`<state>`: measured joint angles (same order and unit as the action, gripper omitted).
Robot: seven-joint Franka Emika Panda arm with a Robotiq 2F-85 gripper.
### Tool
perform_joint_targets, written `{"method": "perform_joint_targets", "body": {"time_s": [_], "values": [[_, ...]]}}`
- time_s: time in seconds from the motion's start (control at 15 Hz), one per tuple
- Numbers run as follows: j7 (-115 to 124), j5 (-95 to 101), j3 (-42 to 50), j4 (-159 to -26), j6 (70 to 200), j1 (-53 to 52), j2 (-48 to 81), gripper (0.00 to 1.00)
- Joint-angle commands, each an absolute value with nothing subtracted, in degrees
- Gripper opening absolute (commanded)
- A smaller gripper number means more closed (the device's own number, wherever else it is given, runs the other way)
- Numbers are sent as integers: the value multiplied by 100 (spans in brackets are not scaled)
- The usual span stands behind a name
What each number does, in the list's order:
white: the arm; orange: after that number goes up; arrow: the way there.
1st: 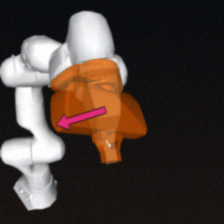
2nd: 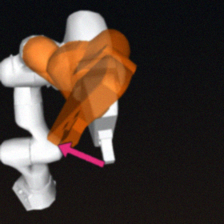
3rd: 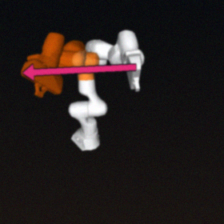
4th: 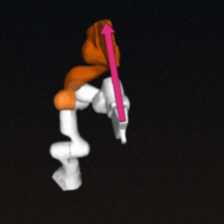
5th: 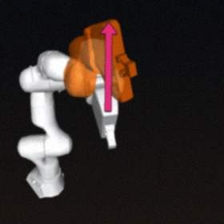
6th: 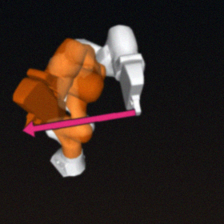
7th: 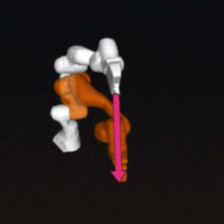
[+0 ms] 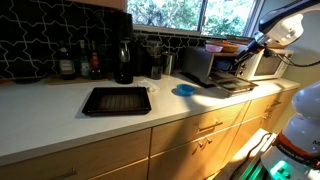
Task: Pull the oven wire rack, remove the blue mixing bowl from the oven wire rack and place it to the left side of the oven
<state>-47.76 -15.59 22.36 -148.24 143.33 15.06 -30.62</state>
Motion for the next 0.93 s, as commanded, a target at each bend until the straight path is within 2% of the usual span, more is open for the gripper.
{"method": "perform_joint_targets", "body": {"time_s": [0.0, 0.27, 0.47, 0.67, 0.87], "values": [[-4911, -1463, 2606, -14614, 14308, 1147, -2783, 100], [-5046, -1514, 2793, -14511, 14377, 1048, -2571, 97], [-5265, -1625, 2940, -14419, 14372, 937, -2473, 86], [-5442, -1723, 3027, -14338, 14453, 860, -2393, 65], [-5555, -1794, 3075, -14233, 14469, 780, -2283, 56]]}}
